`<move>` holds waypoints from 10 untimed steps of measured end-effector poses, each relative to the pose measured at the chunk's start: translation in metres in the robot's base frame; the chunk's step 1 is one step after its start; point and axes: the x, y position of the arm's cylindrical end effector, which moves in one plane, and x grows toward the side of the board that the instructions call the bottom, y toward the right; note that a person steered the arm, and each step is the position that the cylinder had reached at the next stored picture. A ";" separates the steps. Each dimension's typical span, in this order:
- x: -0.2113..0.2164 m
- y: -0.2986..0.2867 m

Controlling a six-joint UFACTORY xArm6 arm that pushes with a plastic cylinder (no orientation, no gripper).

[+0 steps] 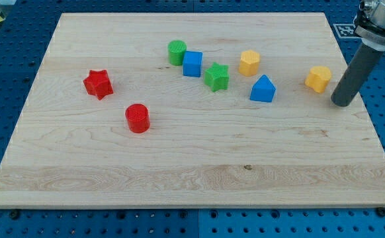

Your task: Place the yellow heart vertically above the blue triangle

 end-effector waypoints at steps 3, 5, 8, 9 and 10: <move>-0.080 -0.001; -0.055 0.012; -0.063 -0.030; -0.082 -0.064; -0.092 -0.084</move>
